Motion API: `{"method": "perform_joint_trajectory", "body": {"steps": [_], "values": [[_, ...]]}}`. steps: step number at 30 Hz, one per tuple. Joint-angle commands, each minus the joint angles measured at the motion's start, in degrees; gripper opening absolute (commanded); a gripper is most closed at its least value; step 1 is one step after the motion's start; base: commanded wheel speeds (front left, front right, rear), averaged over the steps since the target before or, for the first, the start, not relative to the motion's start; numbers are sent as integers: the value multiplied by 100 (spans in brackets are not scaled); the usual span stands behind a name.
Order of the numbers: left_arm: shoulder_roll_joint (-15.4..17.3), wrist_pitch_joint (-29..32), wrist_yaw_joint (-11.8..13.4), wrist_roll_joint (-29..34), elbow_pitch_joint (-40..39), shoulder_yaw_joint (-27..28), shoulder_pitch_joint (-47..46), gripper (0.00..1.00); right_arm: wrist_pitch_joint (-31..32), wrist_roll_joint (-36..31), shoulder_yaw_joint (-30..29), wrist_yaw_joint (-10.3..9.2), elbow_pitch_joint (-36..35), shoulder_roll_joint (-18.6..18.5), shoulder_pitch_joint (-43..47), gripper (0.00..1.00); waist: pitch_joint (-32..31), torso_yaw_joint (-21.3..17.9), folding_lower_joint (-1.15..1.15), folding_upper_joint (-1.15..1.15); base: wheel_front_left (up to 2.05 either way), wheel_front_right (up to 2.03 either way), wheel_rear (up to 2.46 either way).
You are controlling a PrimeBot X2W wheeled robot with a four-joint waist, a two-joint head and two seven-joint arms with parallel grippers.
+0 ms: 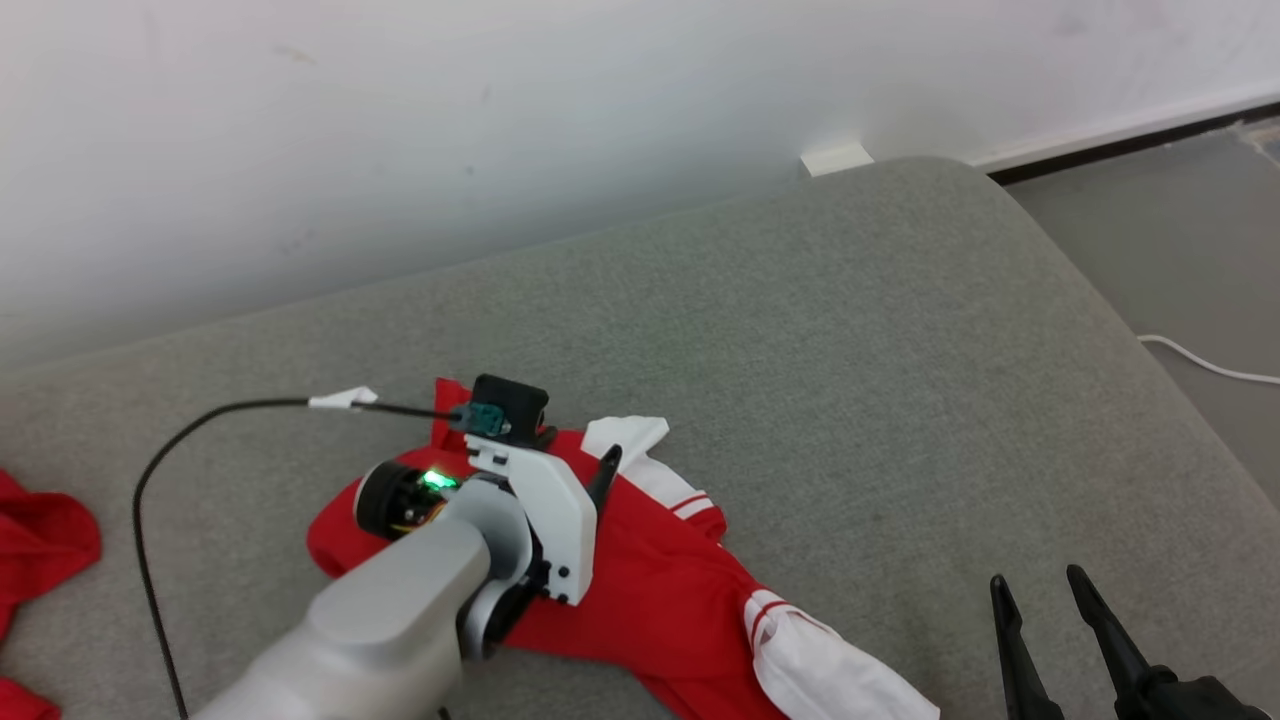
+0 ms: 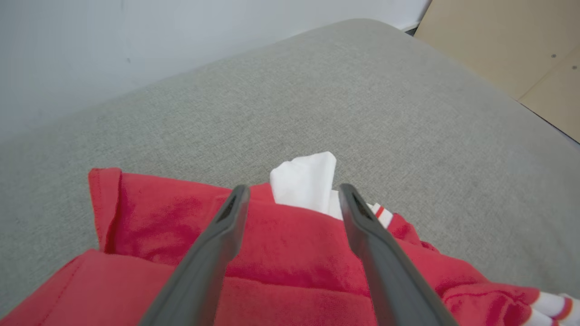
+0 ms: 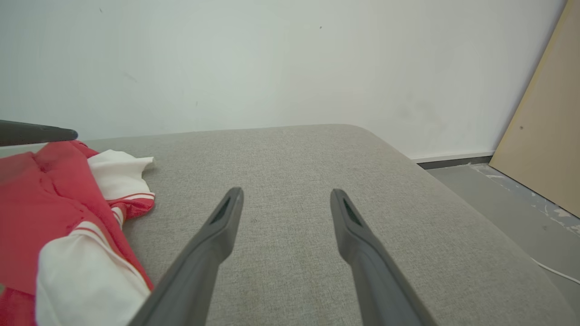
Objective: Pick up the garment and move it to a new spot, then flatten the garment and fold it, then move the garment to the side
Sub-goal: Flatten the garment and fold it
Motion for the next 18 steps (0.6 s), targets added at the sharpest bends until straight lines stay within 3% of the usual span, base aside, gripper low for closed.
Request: {"method": "perform_joint_trajectory", "body": {"steps": [1,7,11,14,15,16,18], "values": [[15,410,-101,49,247,-160,-229,100,5,49,23,-16,31,7,-93,100,149,-116,0,0,0,0,0],[100,1291,-452,145,821,-514,-570,100,5,48,33,-16,50,28,-139,100,298,-251,0,0,0,0,0],[-22,1867,-852,-82,989,-620,-420,100,5,42,37,-16,42,35,-151,100,345,-284,0,0,0,0,0],[-92,2093,-978,-133,1053,-684,-308,100,5,36,36,-16,53,37,-172,100,361,-285,0,0,0,0,0],[-139,2234,-1042,-169,1088,-721,-235,23,5,32,35,-16,58,39,-183,100,367,-281,0,0,0,0,0],[-172,2283,-1106,-187,1107,-754,-180,0,5,28,38,-16,61,38,-189,100,371,-274,0,0,0,0,0],[-229,2357,-1184,-234,1145,-774,-80,0,5,20,38,-16,67,40,-190,100,370,-251,0,0,0,0,0]]}}
